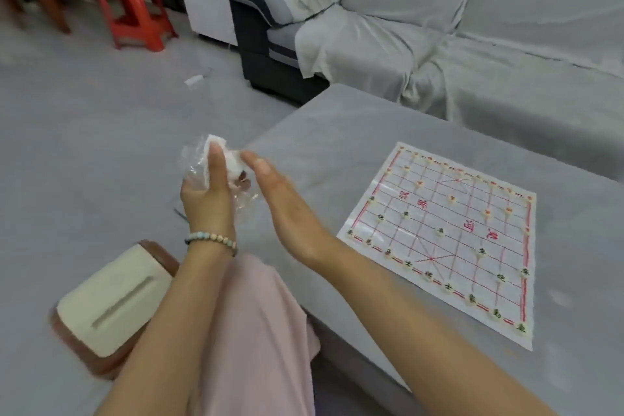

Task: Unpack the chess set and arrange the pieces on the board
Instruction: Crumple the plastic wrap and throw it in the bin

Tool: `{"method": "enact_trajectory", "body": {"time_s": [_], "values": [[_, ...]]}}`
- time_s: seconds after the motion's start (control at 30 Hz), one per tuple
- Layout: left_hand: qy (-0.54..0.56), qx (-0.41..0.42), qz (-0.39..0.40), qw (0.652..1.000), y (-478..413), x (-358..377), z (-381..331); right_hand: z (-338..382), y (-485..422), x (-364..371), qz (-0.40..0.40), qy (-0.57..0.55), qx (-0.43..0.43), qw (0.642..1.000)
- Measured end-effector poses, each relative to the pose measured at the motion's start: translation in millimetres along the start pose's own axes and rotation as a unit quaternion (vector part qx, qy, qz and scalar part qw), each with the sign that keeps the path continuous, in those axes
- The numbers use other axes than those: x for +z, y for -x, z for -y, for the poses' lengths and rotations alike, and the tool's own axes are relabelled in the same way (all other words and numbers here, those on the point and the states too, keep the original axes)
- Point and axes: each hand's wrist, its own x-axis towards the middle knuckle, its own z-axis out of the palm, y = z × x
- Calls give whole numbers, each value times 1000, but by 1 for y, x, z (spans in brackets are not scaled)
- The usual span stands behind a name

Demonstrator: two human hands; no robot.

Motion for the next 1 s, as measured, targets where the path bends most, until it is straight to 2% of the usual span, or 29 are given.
{"method": "enact_trajectory", "body": {"time_s": [0.07,0.23,0.37,0.43,0.53,0.67,0.7,0.8,0.87,0.93,1.0], "values": [[-92,14,-17,996,-27,-47,13,-10,-16,11,-7,7,10,1000],[-238,-2,4,971,-58,-165,80,-30,-51,22,-5,36,29,999],[-393,-25,66,917,-68,-228,159,-49,-74,25,-31,45,33,998],[-479,1,88,873,-76,-241,190,-62,-84,22,-53,47,45,996],[-610,68,114,781,-88,-240,212,-88,-95,18,-84,59,49,994],[-679,161,201,688,-105,-236,233,-125,-103,23,-90,68,58,992],[-684,170,216,675,-108,-234,235,-131,-102,24,-88,75,63,991],[-693,148,267,653,-121,-237,248,-142,-103,34,-86,115,66,987],[-701,99,309,635,-126,-244,255,-144,-104,39,-88,136,58,985],[-676,29,308,669,-124,-245,254,-145,-105,40,-86,148,54,984],[-660,26,276,698,-123,-245,255,-146,-105,39,-89,148,57,983]]}}
